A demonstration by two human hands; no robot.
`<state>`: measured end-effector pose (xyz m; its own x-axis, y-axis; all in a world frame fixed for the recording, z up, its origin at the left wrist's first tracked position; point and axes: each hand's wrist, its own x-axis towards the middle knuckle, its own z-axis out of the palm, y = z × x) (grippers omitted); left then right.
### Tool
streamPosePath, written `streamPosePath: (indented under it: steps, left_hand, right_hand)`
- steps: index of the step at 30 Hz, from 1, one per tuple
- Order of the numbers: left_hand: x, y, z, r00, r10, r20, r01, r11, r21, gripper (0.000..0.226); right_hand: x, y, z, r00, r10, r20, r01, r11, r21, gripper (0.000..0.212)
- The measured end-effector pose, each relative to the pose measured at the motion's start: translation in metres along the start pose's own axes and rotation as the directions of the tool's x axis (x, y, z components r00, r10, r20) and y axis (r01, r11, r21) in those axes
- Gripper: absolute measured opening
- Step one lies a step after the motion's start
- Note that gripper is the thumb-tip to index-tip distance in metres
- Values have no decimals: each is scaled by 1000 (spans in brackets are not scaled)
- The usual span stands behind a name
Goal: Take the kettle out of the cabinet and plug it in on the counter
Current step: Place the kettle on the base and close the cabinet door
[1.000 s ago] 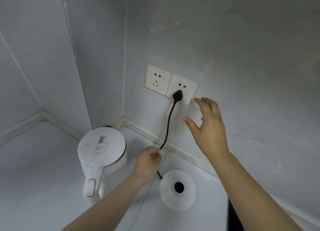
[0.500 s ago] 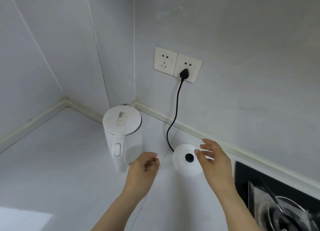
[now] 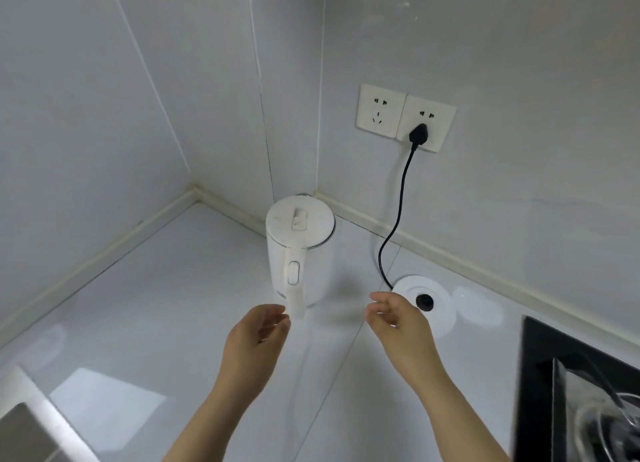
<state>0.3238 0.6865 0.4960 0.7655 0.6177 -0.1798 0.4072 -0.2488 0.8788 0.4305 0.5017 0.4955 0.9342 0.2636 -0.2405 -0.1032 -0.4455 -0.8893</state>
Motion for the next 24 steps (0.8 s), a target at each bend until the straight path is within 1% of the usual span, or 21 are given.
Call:
streamPosePath:
  steps: [4,7,11,13,15,19,22,24]
  left_hand:
    - [0,-11,-23,998,-25,-57,25,1000,-11,15]
    - [2,-20,-38,994,-50,-92,47,998,-34,16]
    - [2,-27,-49,992,-56,-109,53,998,-31,18]
    - [2,-28,-54,993,-56,-102,53,998,-32,18]
    - [2,-29,-56,993,-54,-103,51,998,-36,18]
    - [1,-31,-57,992,-67,-107,62,997,-50,18]
    - [-2,-33,-53,993,-71,-94,68,997,-34,19]
    - [-4,-34,-48,993,-80,-81,78,996,-34,20]
  right_hand:
    - [10,-18,30,996,-13,89,14,1000,-9,22]
    - [21,-35,58,988,-13,151,11,1000,18,31]
    - [31,-56,89,956,79,282,-113,988,106,34]
    - [33,-60,98,954,101,283,-146,979,143,30]
    - [33,-61,101,963,98,252,-138,979,147,29]
    - [30,-55,92,972,122,202,-143,985,93,32]
    - [21,-46,78,963,182,197,-201,976,85,38]
    - [11,-40,66,955,217,203,-240,966,98,38]
